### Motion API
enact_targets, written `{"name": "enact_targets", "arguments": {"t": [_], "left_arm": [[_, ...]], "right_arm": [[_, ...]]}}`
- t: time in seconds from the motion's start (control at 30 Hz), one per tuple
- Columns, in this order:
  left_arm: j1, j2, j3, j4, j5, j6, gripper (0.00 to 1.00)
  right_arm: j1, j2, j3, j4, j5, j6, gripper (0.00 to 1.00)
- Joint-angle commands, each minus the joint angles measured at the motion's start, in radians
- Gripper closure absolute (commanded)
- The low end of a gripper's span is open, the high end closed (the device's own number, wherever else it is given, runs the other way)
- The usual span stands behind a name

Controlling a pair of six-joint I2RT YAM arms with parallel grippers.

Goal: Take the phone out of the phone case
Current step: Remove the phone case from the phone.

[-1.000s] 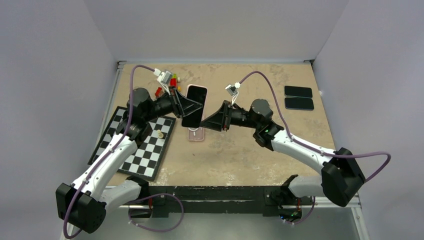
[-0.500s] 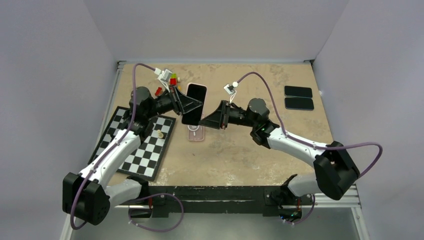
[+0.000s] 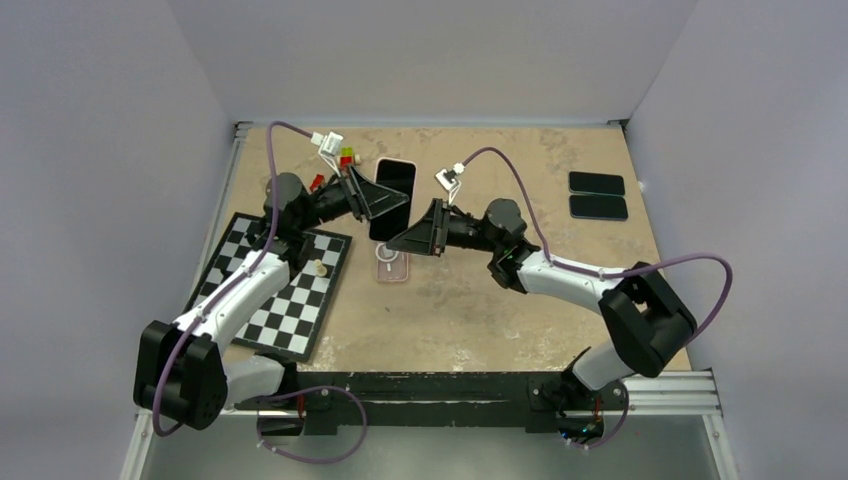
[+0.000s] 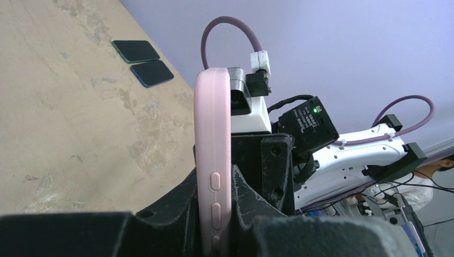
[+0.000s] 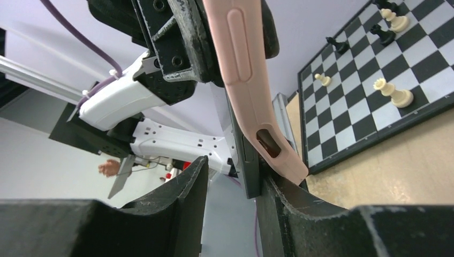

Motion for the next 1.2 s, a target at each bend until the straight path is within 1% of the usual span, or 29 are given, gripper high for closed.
{"name": "enact_targets", "arguments": {"t": [0.0,0.1,0.3,0.43,0.6,0.7,0.77,0.87,0.97,1.1,1.17], "left_arm": [[-0.060,-0.009,0.015,0.164,0.111,-0.124,1.00],[-0.065,0.001,0.017,0.173,0.118,-0.134,1.00],[-0.091,0.026,0.034,0.208,0.155,-0.156,1.00],[-0.113,0.034,0.043,0.218,0.175,-0.157,1.00],[-0.125,0.017,0.053,0.149,0.172,-0.107,1.00],[-0.130,-0.002,0.054,0.111,0.158,-0.069,1.00],[-0.134,-0.007,0.053,0.111,0.153,-0.067,1.00],[-0.139,-0.003,0.051,0.130,0.156,-0.077,1.00],[-0.147,0.000,0.051,0.136,0.161,-0.076,1.00],[-0.164,0.006,0.055,0.144,0.172,-0.078,1.00],[-0.173,0.016,0.051,0.184,0.175,-0.107,1.00]], "right_arm": [[-0.007,0.037,0.038,0.215,0.035,0.092,0.59],[-0.049,0.028,0.013,0.290,0.039,0.114,0.60],[-0.117,-0.016,0.020,0.229,0.039,0.060,0.59],[-0.132,-0.068,0.050,0.104,0.062,-0.023,0.58],[-0.149,-0.178,0.070,-0.196,0.195,-0.183,0.56],[-0.148,-0.219,0.084,-0.280,0.256,-0.236,0.55],[-0.148,-0.227,0.079,-0.253,0.256,-0.234,0.54],[-0.140,-0.191,0.089,-0.168,0.220,-0.194,0.55],[-0.128,-0.154,0.109,-0.129,0.221,-0.180,0.55],[-0.114,-0.150,0.122,-0.092,0.280,-0.206,0.57],[-0.106,-0.159,0.119,-0.103,0.330,-0.242,0.59]]}}
